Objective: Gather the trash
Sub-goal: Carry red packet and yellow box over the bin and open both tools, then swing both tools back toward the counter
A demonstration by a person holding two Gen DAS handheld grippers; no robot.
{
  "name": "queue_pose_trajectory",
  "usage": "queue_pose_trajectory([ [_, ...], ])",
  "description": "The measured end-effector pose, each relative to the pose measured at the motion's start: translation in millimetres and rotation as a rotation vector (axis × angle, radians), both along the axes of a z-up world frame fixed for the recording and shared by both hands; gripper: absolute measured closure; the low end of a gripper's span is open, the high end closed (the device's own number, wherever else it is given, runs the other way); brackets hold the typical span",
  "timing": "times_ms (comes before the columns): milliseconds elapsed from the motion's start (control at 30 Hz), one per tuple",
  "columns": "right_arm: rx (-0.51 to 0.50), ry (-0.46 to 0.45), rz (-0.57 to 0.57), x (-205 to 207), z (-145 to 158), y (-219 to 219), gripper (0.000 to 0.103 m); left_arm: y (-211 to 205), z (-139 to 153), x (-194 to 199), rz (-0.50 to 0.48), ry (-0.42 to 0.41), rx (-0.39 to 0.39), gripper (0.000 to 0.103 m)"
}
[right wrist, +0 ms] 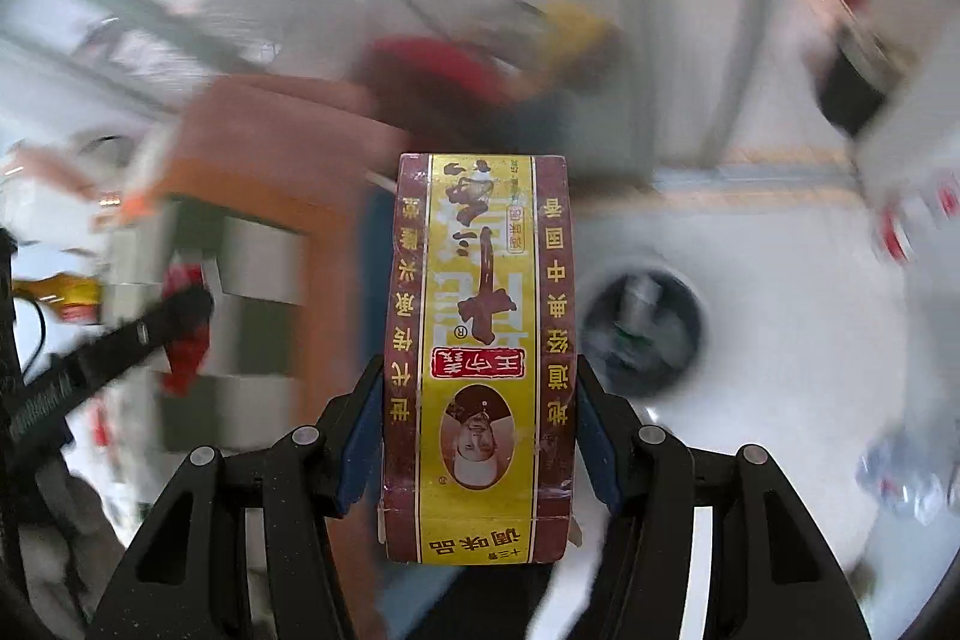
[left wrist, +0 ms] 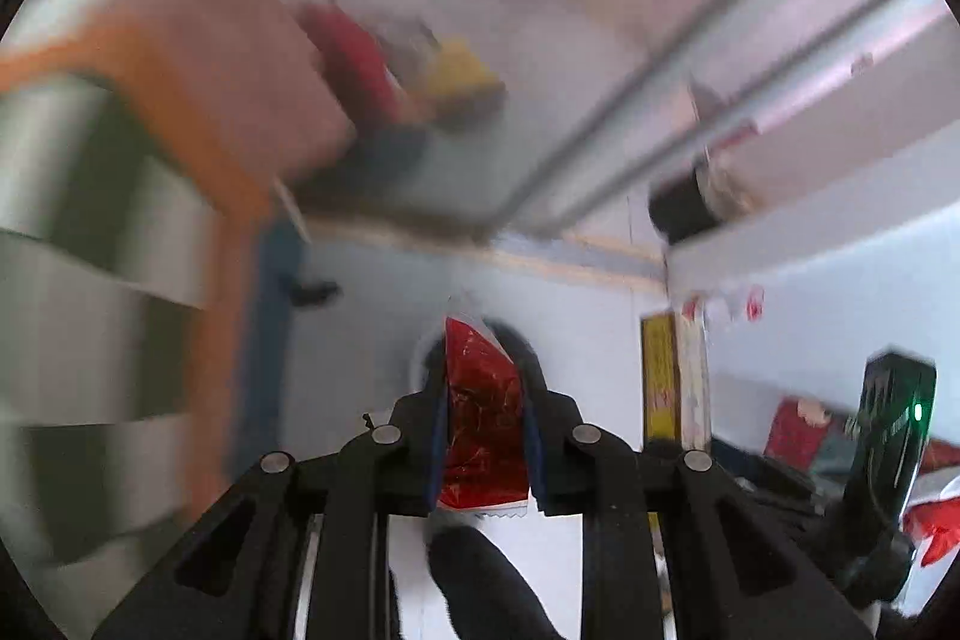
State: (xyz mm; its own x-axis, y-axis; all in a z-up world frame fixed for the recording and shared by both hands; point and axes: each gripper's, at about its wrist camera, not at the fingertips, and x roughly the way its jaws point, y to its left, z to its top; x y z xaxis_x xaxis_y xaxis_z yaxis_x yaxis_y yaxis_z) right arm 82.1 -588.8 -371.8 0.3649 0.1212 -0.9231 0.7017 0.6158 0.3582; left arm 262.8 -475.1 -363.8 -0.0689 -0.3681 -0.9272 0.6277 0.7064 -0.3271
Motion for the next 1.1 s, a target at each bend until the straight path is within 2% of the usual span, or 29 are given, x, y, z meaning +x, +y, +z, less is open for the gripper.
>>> queue_pose_trajectory([
  [100, 0.063, 0.097, -0.081, -52.2, -83.8, -30.1, 0.043, -43.9, -110.1, -15.1, -0.028, 0.118, 0.084, 0.085],
  [133, 0.088, 0.116, -0.103, -63.7, -111.4, -37.4, 0.043, -52.6, -137.7, -21.4, -0.028, 0.140, 0.110, 0.085],
  [167, 0.131, 0.136, -0.120, -74.8, -149.4, -45.5, 0.043, -64.0, -174.1, -26.5, -0.036, 0.175, 0.130, 0.085],
  [267, 0.200, 0.164, -0.138, -86.3, -234.3, -60.4, 0.043, -90.6, -252.7, -39.9, -0.073, 0.213, 0.195, 0.084],
  [300, 0.209, 0.175, -0.135, -86.2, -259.4, -63.4, 0.043, -99.9, -280.8, -42.9, -0.088, 0.219, 0.218, 0.081],
  [367, 0.235, 0.190, -0.116, -82.9, -320.8, -72.1, 0.043, -115.1, -329.2, -47.1, -0.119, 0.224, 0.263, 0.079],
  [400, 0.244, 0.195, -0.113, -80.8, -338.8, -74.2, 0.043, -116.3, -337.4, -63.0, -0.130, 0.222, 0.277, 0.079],
  [433, 0.258, 0.201, -0.102, -78.1, -360.7, -76.5, 0.043, -123.3, -359.2, -65.0, -0.140, 0.211, 0.303, 0.077],
  [467, 0.276, 0.208, -0.089, -73.9, -386.9, -80.5, 0.043, -122.8, -369.1, -66.5, -0.147, 0.194, 0.314, 0.071],
  [500, 0.285, 0.213, -0.085, -72.6, -402.7, -84.7, 0.042, -121.3, -376.4, -66.6, -0.155, 0.161, 0.325, 0.058],
  [533, 0.292, 0.222, -0.075, -70.6, -418.8, -88.5, 0.042, -119.3, -380.8, -65.7, -0.157, 0.127, 0.331, 0.050],
  [567, 0.296, 0.237, -0.061, -68.6, -432.3, -89.8, 0.041, -119.7, -380.9, -66.8, -0.157, 0.112, 0.326, 0.037],
  [600, 0.294, 0.250, -0.055, -67.2, -439.5, -90.5, 0.038, -120.3, -382.3, -66.1, -0.148, 0.090, 0.321, 0.030],
  [633, 0.283, 0.263, -0.051, -66.8, -446.9, -93.1, 0.021, -116.1, -382.5, -64.7, -0.145, 0.078, 0.324, 0.027],
  [667, 0.268, 0.273, -0.047, -68.1, -449.9, -94.5, 0.005, -113.0, -379.3, -64.1, -0.146, 0.068, 0.336, 0.014],
  [700, 0.246, 0.283, -0.043, -70.2, -450.6, -96.4, 0.003, -111.6, -376.4, -64.3, -0.147, 0.057, 0.340, 0.000],
  [867, 0.148, 0.312, -0.042, -82.3, -424.0, -96.7, 0.000, -94.9, -344.6, -63.3, -0.146, -0.059, 0.382, 0.000],
  [933, 0.081, 0.321, -0.037, -87.0, -402.4, -98.9, 0.000, -87.6, -314.1, -68.6, -0.142, -0.099, 0.383, 0.000],
  [1100, -0.069, 0.315, -0.014, -100.3, -317.4, -102.2, 0.000, -70.9, -237.8, -83.5, -0.121, -0.156, 0.374, 0.000],
])
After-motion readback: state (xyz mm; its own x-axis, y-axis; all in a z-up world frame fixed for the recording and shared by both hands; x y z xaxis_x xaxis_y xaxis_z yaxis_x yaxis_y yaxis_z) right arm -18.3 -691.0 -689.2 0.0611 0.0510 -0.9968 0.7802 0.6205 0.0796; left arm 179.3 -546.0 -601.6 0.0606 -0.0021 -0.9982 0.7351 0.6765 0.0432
